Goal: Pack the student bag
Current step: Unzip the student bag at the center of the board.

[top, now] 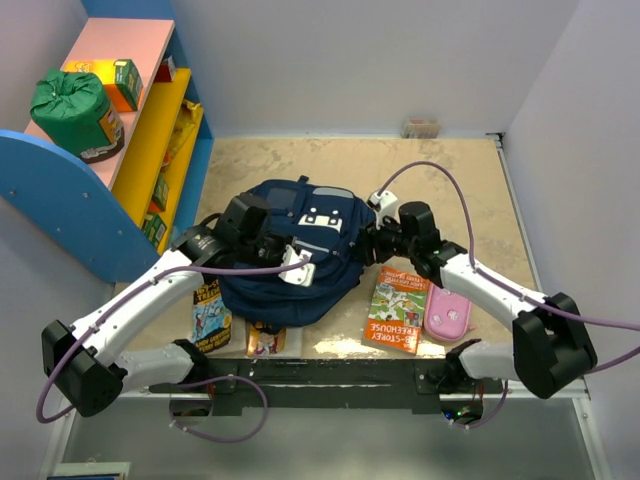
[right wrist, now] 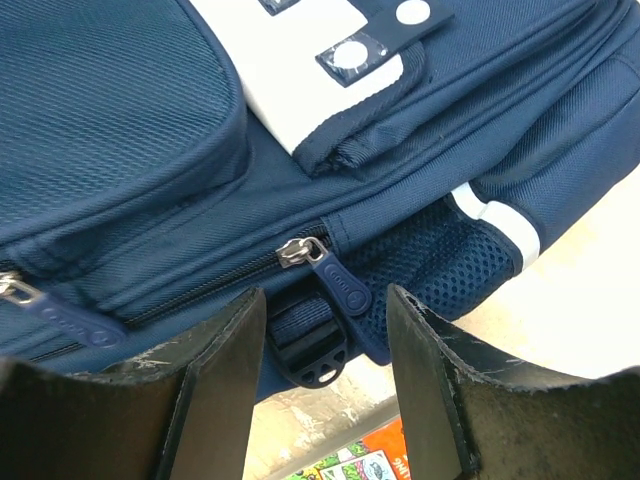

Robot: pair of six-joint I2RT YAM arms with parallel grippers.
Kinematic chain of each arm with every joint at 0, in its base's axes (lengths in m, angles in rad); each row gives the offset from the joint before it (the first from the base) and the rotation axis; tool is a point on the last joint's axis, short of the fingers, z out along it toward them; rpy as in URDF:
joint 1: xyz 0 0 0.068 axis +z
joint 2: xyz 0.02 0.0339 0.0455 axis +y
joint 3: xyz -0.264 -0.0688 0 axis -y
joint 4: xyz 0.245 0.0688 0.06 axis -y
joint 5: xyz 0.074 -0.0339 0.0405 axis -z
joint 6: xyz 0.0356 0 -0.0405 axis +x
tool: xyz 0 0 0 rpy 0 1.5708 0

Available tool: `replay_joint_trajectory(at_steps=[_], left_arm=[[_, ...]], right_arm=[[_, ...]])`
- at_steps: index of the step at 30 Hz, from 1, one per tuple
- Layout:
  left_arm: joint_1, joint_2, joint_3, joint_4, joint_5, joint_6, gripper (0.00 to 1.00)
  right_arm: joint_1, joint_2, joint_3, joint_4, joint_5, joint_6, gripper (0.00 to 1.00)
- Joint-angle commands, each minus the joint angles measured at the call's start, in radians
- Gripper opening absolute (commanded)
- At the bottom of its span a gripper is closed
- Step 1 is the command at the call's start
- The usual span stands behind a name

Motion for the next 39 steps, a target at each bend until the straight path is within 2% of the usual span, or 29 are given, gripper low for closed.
replay_joint_trajectory(at_steps=[1,9,13,23,24,25,28,31,39], left_arm=[[0.017,-0.047,0.062,0.041,0.021,0.028,0.0],[0.016,-0.049,0.07,0.036,0.031,0.021,0.0],[0.016,-0.049,0.062,0.036,0.038,0.019,0.0],[0.017,-0.053,0.079,0.028,0.061,-0.002,0.0],[0.017,-0.055,0.081,0.027,0.061,-0.002,0.0],[0.017,-0.055,0.079,0.024,0.062,-0.002,0.0],[0.02,-0.055,0.067,0.039,0.05,-0.005,0.0],[0.02,-0.053,0.047,0.07,0.036,-0.028,0.0],[0.02,-0.046,0.01,0.171,-0.01,-0.114,0.0]], right_arm=[[0.0,0.041,0.032,0.01,-0.034,-0.011,0.55],[0.0,0.087,0.04,0.059,-0.089,-0.036,0.53],[0.0,0.066,0.037,0.105,-0.122,-0.049,0.45],[0.011,0.09,0.035,0.163,-0.138,-0.054,0.47],[0.013,0.09,0.034,0.169,-0.137,-0.053,0.44],[0.013,0.084,0.032,0.18,-0.137,-0.048,0.33],[0.016,0.048,0.02,0.204,-0.138,-0.04,0.12],[0.039,-0.008,-0.011,0.218,-0.123,-0.03,0.0],[0.174,-0.101,-0.027,0.168,-0.039,-0.02,0.0]])
